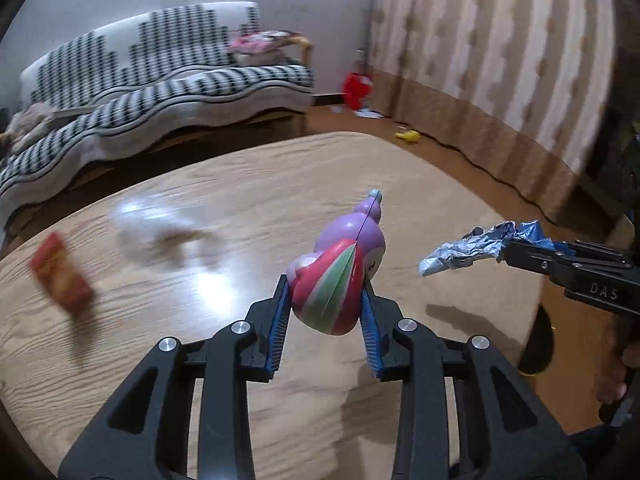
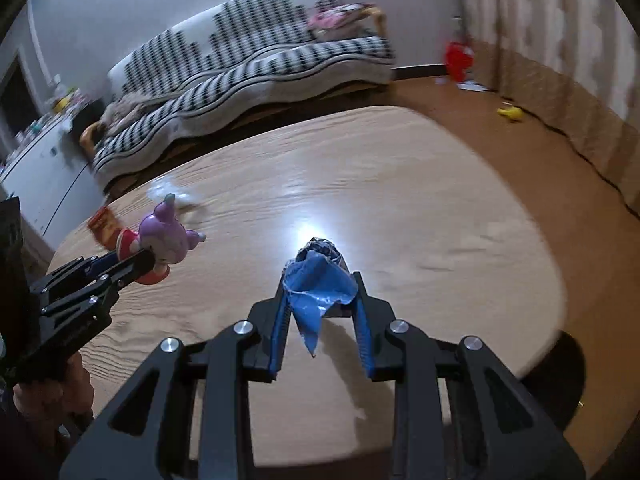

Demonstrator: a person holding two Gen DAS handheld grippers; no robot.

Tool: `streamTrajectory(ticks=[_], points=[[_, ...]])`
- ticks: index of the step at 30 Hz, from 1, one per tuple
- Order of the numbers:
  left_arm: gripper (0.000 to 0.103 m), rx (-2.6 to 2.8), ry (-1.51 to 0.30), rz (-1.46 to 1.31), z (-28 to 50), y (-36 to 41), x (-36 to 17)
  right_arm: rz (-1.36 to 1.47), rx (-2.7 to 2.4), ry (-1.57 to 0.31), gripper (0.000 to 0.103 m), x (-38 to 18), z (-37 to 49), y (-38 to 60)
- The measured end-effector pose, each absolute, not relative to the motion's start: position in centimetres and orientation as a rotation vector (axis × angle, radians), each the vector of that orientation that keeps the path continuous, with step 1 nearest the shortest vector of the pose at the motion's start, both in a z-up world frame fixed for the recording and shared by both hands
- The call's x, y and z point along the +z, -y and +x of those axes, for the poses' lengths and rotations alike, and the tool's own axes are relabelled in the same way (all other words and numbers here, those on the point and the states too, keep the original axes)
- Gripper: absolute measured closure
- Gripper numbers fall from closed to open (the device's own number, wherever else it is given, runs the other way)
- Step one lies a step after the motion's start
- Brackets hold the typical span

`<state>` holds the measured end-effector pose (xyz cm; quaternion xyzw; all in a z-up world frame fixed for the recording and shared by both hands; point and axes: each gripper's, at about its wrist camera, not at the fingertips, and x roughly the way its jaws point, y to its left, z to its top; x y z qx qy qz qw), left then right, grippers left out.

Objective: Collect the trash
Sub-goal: 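Carry both items over the bin and open both tools to drop them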

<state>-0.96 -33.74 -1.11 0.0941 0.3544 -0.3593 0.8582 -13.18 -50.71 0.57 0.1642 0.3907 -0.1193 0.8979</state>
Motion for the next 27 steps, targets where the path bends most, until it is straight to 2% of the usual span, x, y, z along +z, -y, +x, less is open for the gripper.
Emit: streamTrajectory(ticks=[16,27], points=[[0.071,-1.056,-0.778,0.285,-12.4,52.4,-4.0,0.495,-0.630,-0.824,0.074,-2.8,-34.0,67.4],[0.071,-1.194,-0.808,0.366,-18.2,59.3,-6.6,0.649,-0.756,-0.976,0.074,-8.1,-39.1,72.7]])
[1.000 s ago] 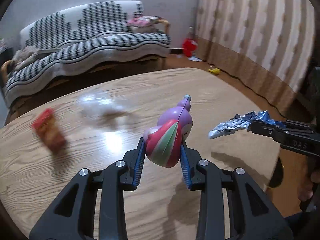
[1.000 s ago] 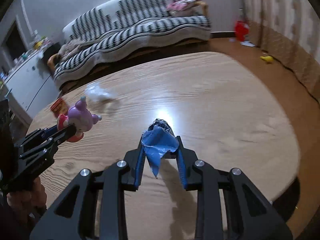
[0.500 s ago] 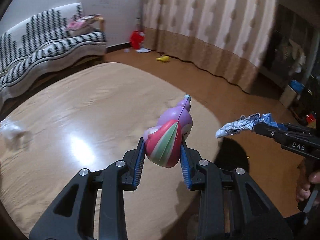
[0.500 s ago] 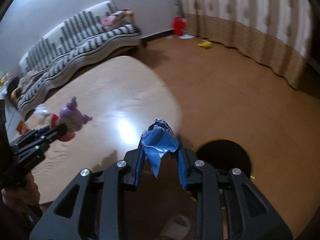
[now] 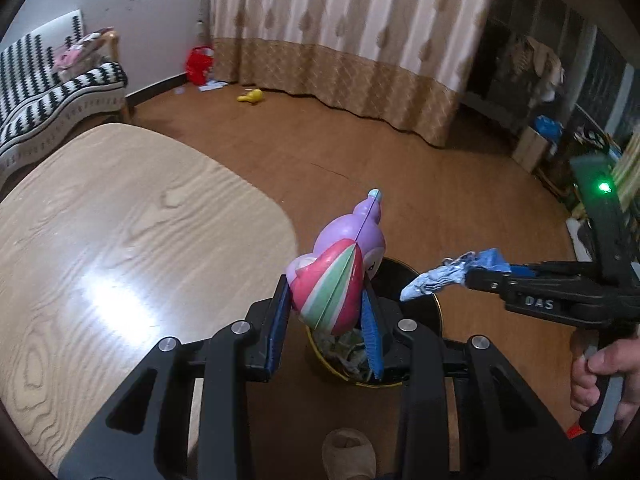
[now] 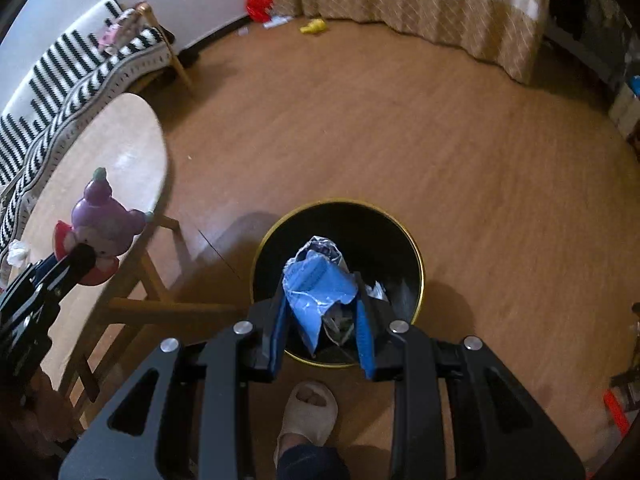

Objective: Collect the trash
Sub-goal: 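Carry both items over the bin and open both tools to drop them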

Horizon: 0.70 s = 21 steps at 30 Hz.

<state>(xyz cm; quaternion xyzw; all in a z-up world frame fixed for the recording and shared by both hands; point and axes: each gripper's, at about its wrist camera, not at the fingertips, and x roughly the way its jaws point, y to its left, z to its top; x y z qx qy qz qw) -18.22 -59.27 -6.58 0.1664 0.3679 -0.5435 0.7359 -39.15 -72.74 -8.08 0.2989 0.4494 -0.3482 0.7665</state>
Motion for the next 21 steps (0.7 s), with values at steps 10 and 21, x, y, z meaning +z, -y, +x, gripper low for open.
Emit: streamTrajectory(ticks=[10,21], points=[[0.071,-1.210,-0.835,0.396,-18.4,61.8,-7.7,0.660,-0.764,-0.986,0.072,-8.4,-38.2,73.5],[0.071,-1.229,-0.880,0.426,-19.4,63.7,-9.6,0.663,-0.856,-0.906,0.023,-6.9,-39.9,74.4]])
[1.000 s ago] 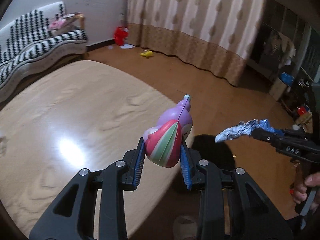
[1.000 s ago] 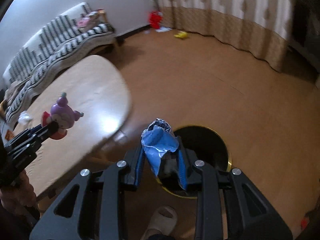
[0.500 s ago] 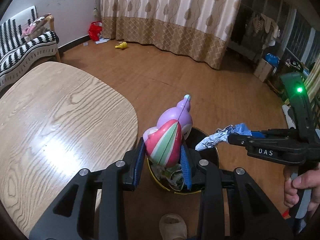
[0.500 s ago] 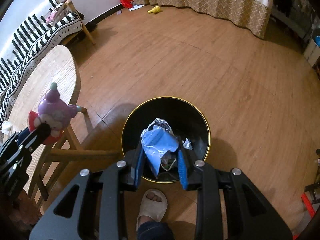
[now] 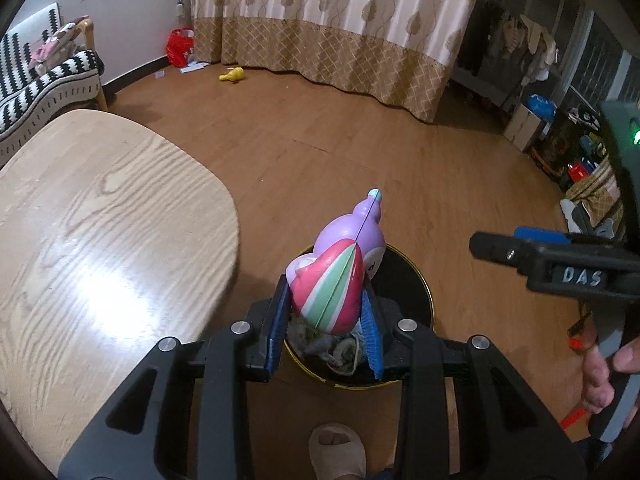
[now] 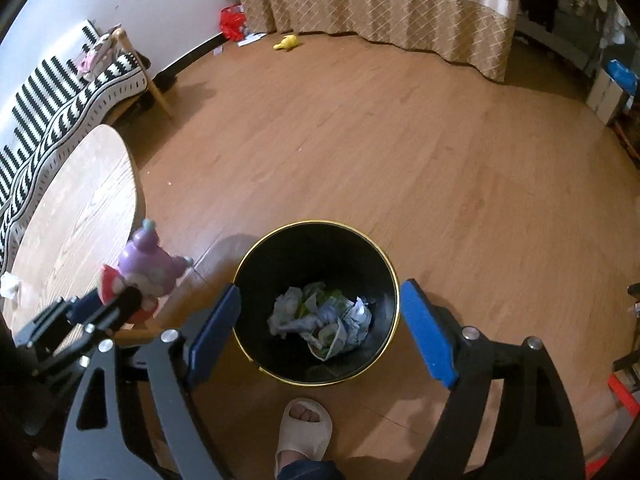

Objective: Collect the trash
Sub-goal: 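Carry both items over the bin and open both tools to drop them, then swing both open tools back toward the table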

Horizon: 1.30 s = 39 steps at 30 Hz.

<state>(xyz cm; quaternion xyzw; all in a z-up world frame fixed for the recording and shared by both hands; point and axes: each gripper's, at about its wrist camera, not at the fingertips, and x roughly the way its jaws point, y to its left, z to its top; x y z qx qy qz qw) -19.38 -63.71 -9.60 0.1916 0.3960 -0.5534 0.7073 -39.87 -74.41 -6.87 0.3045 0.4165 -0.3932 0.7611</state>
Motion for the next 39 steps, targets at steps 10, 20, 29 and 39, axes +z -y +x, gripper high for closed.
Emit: streamTrajectory(ticks=[10,20,29,39], points=[[0.070,-1.263,-0.922,0.456,-20.6,66.1,-12.0,0.687,-0.945,-0.847,0.019,-5.7,-41.5,75.1],[0.026,-1.278,-0.945,0.427,-21.0,68.1,-13.6,0.719,-0.978,-0.806,0.017,-5.1,-42.9,75.5],[0.014,-1.246,-0.906,0.375,-19.0,65.0,-11.0,0.711,-0.927,-0.801,0.017,-4.5,-40.8,74.7],[0.007,-1.030,-0.780,0.282,-10.5,52.4,-5.3,0.604,-0.737,-0.799,0.013,-2.3,-30.5,69.0]])
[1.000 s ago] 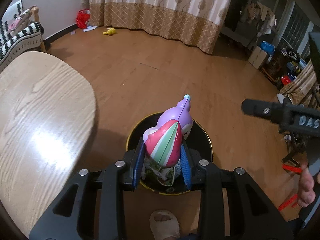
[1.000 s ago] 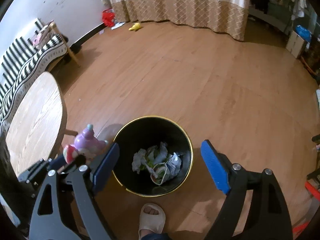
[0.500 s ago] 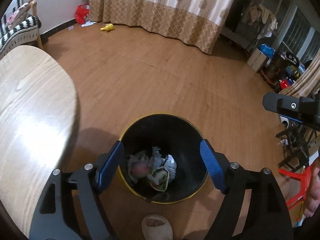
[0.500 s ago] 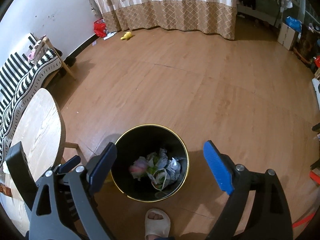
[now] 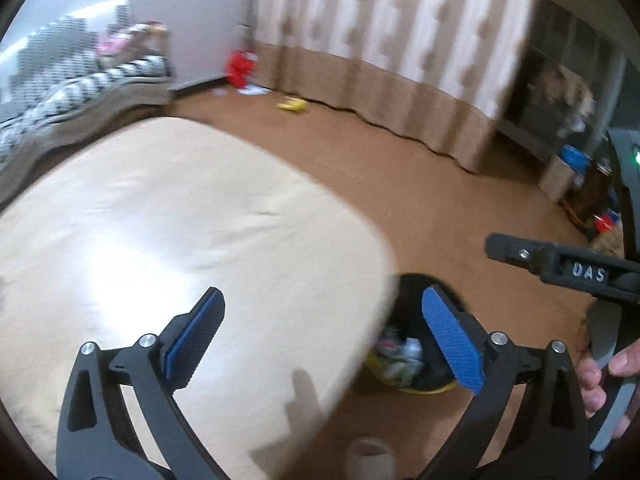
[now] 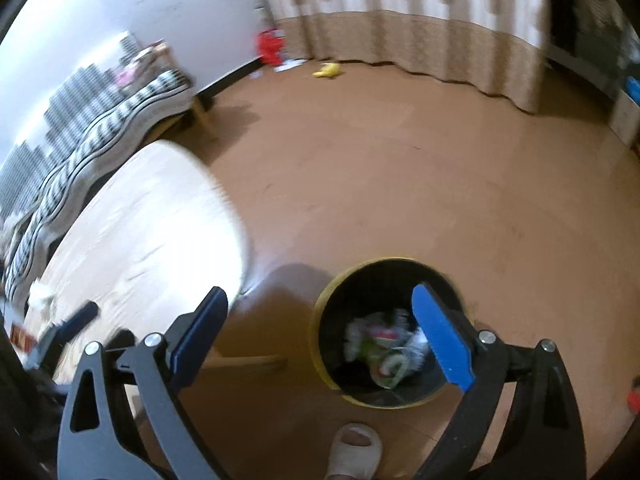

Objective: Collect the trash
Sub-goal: 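Swing both open tools back toward the table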

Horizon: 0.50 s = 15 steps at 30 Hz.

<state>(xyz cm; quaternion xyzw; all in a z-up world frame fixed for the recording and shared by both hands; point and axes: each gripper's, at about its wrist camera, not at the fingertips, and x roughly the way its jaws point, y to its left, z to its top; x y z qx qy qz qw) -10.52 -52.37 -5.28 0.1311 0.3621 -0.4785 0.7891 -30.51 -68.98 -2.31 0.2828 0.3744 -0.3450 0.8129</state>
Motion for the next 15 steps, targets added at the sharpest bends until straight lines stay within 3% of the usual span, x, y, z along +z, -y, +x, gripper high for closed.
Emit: streamTrajectory(ticks=[15], points=[[0.007,-0.475,-0.726,0.200,5.9,23.4,-3.4,0.336,-0.328,-0.919,0.012,-2.0,-8.1,48.7]])
